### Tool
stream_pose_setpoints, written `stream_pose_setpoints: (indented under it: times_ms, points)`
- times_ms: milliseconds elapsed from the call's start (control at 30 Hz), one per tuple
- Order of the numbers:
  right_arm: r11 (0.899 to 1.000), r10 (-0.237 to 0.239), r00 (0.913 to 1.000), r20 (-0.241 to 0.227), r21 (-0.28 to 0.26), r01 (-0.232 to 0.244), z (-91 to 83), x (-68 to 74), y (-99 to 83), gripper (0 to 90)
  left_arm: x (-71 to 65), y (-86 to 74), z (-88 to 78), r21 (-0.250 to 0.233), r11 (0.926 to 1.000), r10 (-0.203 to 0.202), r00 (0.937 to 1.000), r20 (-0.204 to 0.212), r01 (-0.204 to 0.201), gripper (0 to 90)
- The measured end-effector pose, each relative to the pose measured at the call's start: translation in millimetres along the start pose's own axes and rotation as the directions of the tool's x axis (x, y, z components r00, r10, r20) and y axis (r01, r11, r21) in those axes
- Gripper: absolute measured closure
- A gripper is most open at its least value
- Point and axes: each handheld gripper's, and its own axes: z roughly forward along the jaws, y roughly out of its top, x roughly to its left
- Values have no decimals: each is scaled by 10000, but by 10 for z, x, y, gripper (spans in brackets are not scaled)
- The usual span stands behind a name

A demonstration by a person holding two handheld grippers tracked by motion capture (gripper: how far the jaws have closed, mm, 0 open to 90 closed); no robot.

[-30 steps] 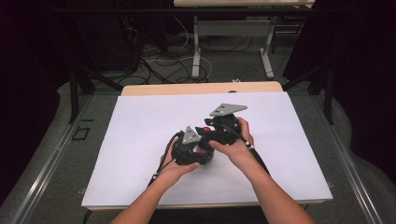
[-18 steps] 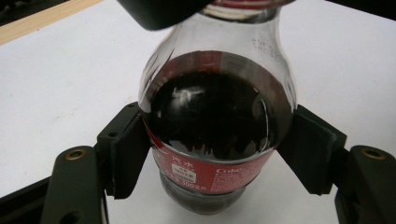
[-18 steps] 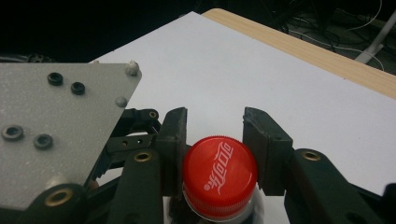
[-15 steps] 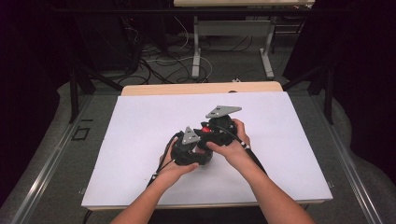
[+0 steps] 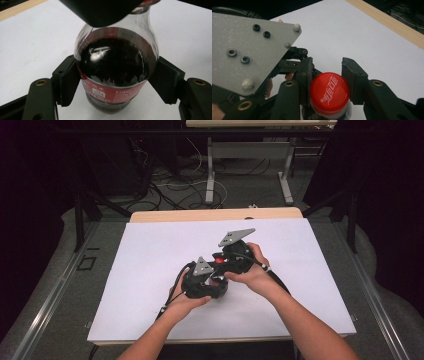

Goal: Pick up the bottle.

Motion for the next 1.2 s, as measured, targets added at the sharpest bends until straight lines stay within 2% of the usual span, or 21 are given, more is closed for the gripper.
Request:
stream_pose_setpoints:
  times_ms: [100, 133, 200, 233, 333, 367, 400, 433, 467, 533, 567, 633, 667, 700, 800, 833, 867, 933, 1033, 1100, 1200]
  points:
    - [9998, -191, 9990, -399, 77, 194, -3, -32, 15, 615, 6, 4, -23, 66, 10000, 70, 10000, 51, -71, 302]
    - [9970, -747, 9928, -941, 127, 762, -1, -71, 31, 615, 1, -1, -17, -73, 9999, 75, 10000, -6, -75, 303]
    - [9966, -772, 9902, -1161, 179, 798, -3, -85, 40, 615, -6, -3, -25, -95, 9999, 111, 9999, 42, -111, 302]
    - [9940, -990, 9838, -1496, 315, 1048, -9, -106, 53, 615, -5, -2, -30, -81, 9998, 156, 9998, 84, -155, 302]
    - [9772, -1879, 9486, -2548, 485, 2066, -6, -185, 101, 614, -17, 1, -44, -23, 9998, 223, 9994, 266, -222, 302]
    - [9772, -1879, 9486, -2548, 485, 2066, -6, -185, 101, 614, -22, -2, -42, -118, 9996, 271, 9993, 250, -269, 302]
    - [9712, -2125, 9377, -2748, 463, 2336, -9, -194, 110, 614, -25, -1, -47, -90, 9994, 339, 9988, 343, -336, 301]
    - [9601, -2463, 9163, -3158, 497, 2752, -13, -216, 134, 614, -21, 7, -63, 40, 9993, 380, 9982, 470, -382, 301]
    - [9550, -2642, 9089, -3228, 444, 2934, -15, -226, 143, 614, -28, 2, -57, -133, 9992, 377, 9986, 374, -372, 301]
    - [9540, -2655, 9039, -3354, 441, 2966, -17, -232, 154, 613, -31, 7, -63, -247, 9994, 248, 9989, 396, -239, 300]
    - [9565, -2565, 9040, -3419, 446, 2883, -18, -241, 161, 611, -25, 12, -71, -208, 9994, 271, 9989, 394, -263, 300]
    - [9636, -2309, 9178, -3229, 547, 2617, -21, -228, 172, 606, -26, 13, -82, -146, 9996, 236, 9992, 315, -231, 300]
    - [9699, -2096, 9302, -3012, 563, 2368, -23, -205, 176, 559, -18, 15, -79, -217, 9995, 239, 9995, 220, -234, 299]
    - [9699, -2096, 9302, -3012, 563, 2368, -23, -205, 176, 559, -16, 12, -79, -212, 9997, 142, 9997, 194, -138, 299]
    - [9865, -1253, 9659, -2266, 751, 1456, -46, -138, 187, 501, -4, 9, -81, -161, 9999, 43, 10000, 31, -42, 299]
    - [9879, -1118, 9730, -2017, 829, 1307, -62, -120, 191, 496, -2, 8, -82, -177, 9998, -23, 10000, 11, 23, 299]
    - [9911, -885, 9860, -1414, 860, 1013, -68, -68, 186, 463, 4, 10, -83, -183, 9998, -72, 10000, -21, 72, 299]
    - [9907, -861, 9892, -1187, 949, 976, -72, -40, 183, 463, 17, 12, -94, -124, 9999, -51, 10000, -50, 50, 299]
    - [9930, -574, 9983, -99, 1027, 581, -73, 35, 175, 462, 20, 12, -94, -183, 9995, -242, 9995, -195, 238, 299]
    - [9953, -453, 9976, 530, 878, 405, -73, 89, 180, 455, 22, 13, -97, -128, 9996, -268, 9992, -299, 264, 299]
    - [9984, -277, 9963, 814, 521, 235, -85, 151, 194, 466, 23, 10, -97, -187, 9993, -327, 9985, -428, 319, 299]
